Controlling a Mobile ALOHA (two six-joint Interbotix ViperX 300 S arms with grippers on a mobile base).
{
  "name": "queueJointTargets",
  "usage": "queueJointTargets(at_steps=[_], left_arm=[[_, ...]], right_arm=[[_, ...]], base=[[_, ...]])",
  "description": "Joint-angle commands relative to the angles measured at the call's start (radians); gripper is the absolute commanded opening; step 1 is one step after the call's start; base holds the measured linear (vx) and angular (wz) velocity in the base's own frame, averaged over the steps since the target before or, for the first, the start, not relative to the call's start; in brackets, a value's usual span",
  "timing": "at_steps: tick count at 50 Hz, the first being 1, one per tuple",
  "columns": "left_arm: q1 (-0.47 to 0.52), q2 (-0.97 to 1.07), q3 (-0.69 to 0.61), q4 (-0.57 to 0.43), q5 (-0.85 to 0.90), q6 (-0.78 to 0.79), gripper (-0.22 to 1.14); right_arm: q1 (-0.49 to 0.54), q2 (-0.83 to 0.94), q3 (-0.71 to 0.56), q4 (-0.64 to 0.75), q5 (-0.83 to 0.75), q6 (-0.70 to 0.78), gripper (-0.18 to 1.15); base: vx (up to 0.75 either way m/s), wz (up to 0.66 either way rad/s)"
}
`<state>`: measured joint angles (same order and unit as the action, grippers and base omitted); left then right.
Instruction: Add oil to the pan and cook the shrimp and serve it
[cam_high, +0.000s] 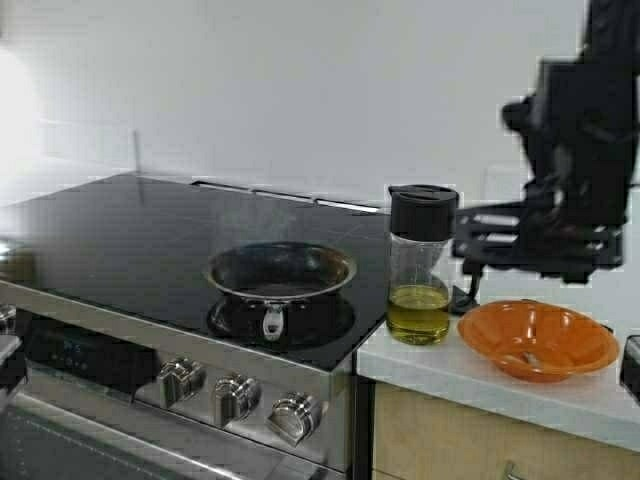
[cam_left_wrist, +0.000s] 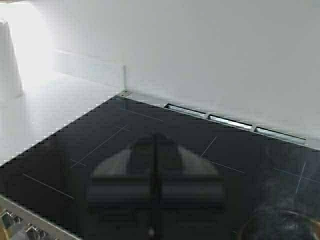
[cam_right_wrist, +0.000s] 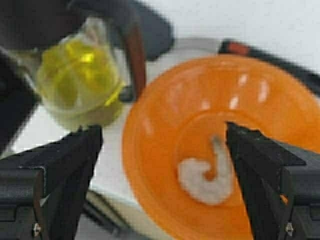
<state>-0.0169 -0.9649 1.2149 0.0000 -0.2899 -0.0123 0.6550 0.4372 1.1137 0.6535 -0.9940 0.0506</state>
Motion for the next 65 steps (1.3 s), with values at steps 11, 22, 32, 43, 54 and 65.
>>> queueJointTargets(at_steps=[11,22,32,43,54,65], left_arm=[[0.002,0.008,-0.009,-0.002,-0.005,0.003,0.03],[0.002,0.009,-0.008,-0.002,-0.005,0.002,0.03],[0.002,0.009,-0.008,-0.002,-0.005,0.002,0.03],[0.002,0.011,-0.008,-0.002,-0.005,0.002,0.03],[0.002,0.014,-0.008,-0.002,-0.005,0.002,0.03],[0.002,0.023,-0.009,-0.002,-0.005,0.002,0.03]], right_arm=[[-0.044,0.132,-0.130,0.011,-0.023,-0.003,1.02],[-0.101,0.137,-0.170,-0.012,-0.023,-0.025,1.02],[-0.133,0.149,-0.221,-0.028,-0.012,-0.063,1.02],[-0.183,0.170,-0.275,-0.035,0.023,-0.080,1.02],[-0.218,0.186,-0.322,-0.084,0.054,-0.080,1.02],[-0.222,0.206,-0.362,-0.092,0.063,-0.084,1.02]], base=[[0.00,0.00],[0.00,0.00],[0.00,0.00],[0.00,0.00],[0.00,0.00],[0.00,0.00]])
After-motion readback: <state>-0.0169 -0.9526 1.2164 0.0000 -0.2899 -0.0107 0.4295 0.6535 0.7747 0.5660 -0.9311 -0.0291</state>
